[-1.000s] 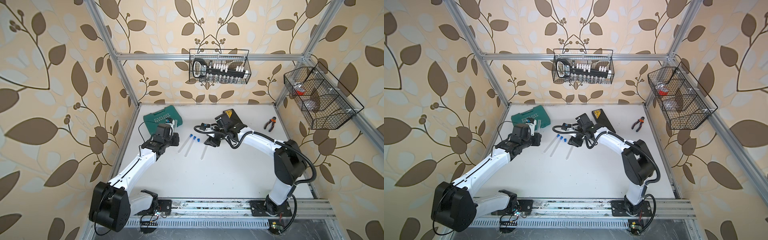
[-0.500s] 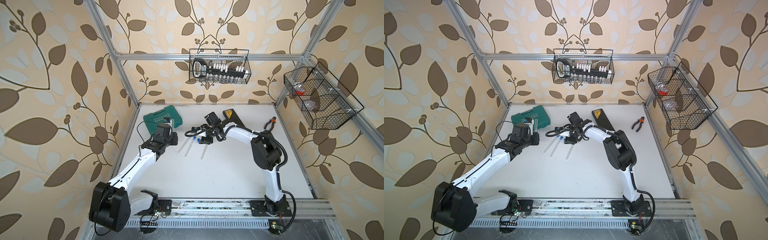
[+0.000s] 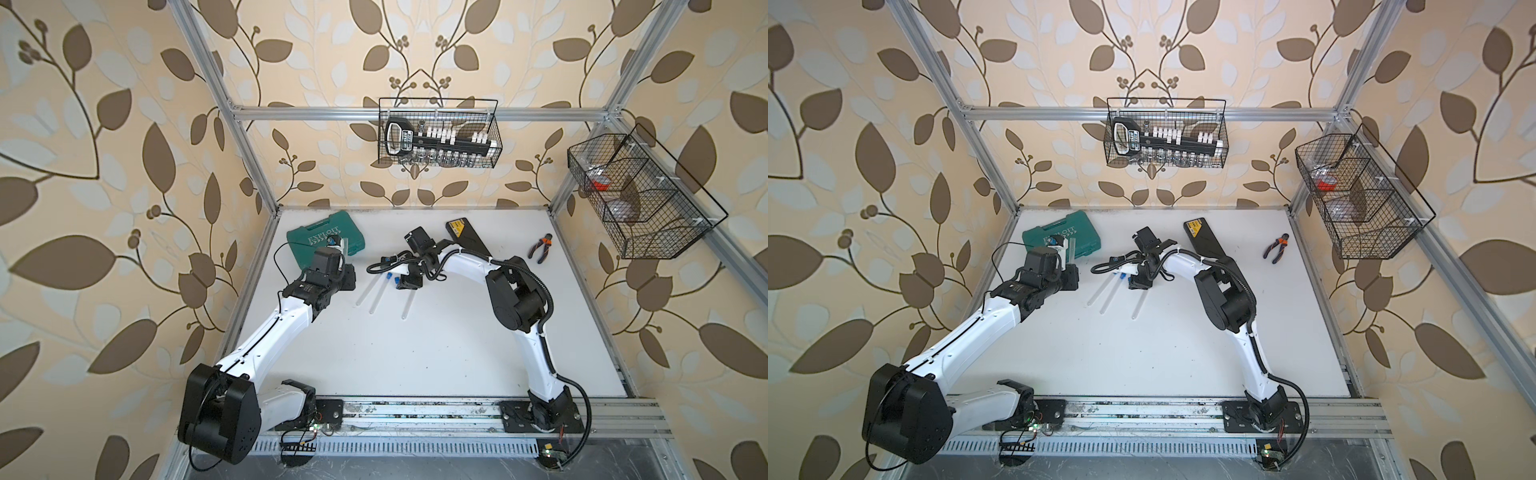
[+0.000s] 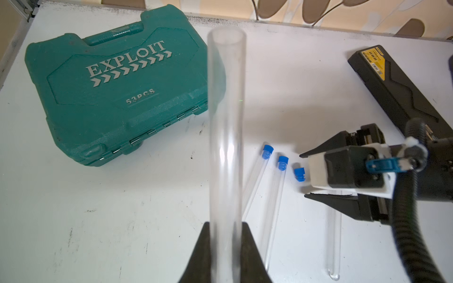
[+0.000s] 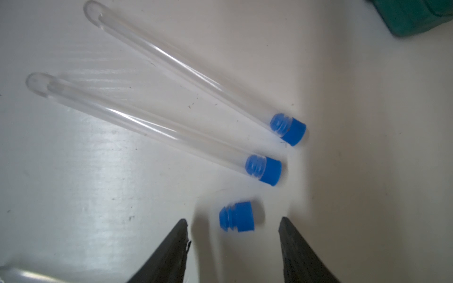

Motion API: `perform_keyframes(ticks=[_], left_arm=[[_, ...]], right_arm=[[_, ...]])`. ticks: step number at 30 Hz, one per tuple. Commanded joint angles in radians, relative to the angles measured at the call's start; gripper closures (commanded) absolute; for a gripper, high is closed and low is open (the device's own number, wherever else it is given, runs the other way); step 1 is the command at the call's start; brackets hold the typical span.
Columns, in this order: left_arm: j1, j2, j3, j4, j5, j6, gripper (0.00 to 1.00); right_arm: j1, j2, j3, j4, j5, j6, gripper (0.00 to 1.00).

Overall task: Insert stoppers into test tubes
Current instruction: Pick up the stopper from the center of the board.

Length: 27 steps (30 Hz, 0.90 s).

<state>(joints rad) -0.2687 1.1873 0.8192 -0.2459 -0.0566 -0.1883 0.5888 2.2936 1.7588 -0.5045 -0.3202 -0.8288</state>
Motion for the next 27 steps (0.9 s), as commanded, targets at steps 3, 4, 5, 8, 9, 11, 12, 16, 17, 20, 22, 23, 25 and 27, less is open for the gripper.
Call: perform_keyframes(ticks=[3, 4, 5, 8, 9, 11, 12, 16, 17, 20, 22, 23, 25, 27], left_arm=[[-0.005, -0.014, 0.005, 0.025, 0.001, -0.005, 1.00], [-0.004, -0.014, 0.005, 0.027, 0.002, -0.006, 1.00], [-0.004, -0.014, 0.005, 0.027, 0.002, -0.005, 1.00], [-0.004, -0.014, 0.005, 0.030, 0.007, -0.005, 1.00], [-0.004, -0.014, 0.005, 0.031, 0.008, -0.004, 1.00], [-0.004, -0.014, 0.005, 0.031, 0.010, -0.004, 1.00], [-0.004, -0.014, 0.005, 0.031, 0.012, -0.004, 1.00], [-0.004, -0.013, 0.003, 0.033, 0.022, -0.006, 1.00], [-0.004, -0.013, 0.002, 0.033, 0.021, -0.006, 1.00], [-0.004, -0.012, 0.002, 0.034, 0.021, -0.006, 1.00], [-0.004, -0.012, 0.003, 0.033, 0.021, -0.006, 1.00], [-0.004, -0.012, 0.002, 0.034, 0.021, -0.004, 1.00], [-0.004, -0.012, 0.003, 0.034, 0.021, -0.004, 1.00], [-0.004, -0.012, 0.003, 0.034, 0.024, -0.003, 1.00]], right_arm=[[-0.004, 0.051, 0.061, -0.067, -0.017, -0.021, 0.50], [-0.006, 0.055, 0.067, -0.069, -0.025, -0.016, 0.52], [-0.009, 0.058, 0.068, -0.069, -0.030, -0.014, 0.53], [-0.010, 0.063, 0.073, -0.077, -0.036, -0.013, 0.57], [-0.010, 0.064, 0.073, -0.081, -0.036, -0.015, 0.59], [-0.009, 0.069, 0.076, -0.091, -0.041, -0.019, 0.61], [-0.010, 0.070, 0.077, -0.096, -0.043, -0.023, 0.61], [-0.010, 0.075, 0.083, -0.109, -0.043, -0.032, 0.62], [-0.010, 0.079, 0.088, -0.112, -0.043, -0.032, 0.62], [-0.010, 0.085, 0.099, -0.118, -0.045, -0.031, 0.61], [-0.010, 0.091, 0.106, -0.124, -0.049, -0.032, 0.61], [-0.010, 0.093, 0.109, -0.128, -0.051, -0.032, 0.61], [-0.010, 0.099, 0.117, -0.136, -0.051, -0.033, 0.62], [-0.010, 0.106, 0.125, -0.151, -0.053, -0.042, 0.64]])
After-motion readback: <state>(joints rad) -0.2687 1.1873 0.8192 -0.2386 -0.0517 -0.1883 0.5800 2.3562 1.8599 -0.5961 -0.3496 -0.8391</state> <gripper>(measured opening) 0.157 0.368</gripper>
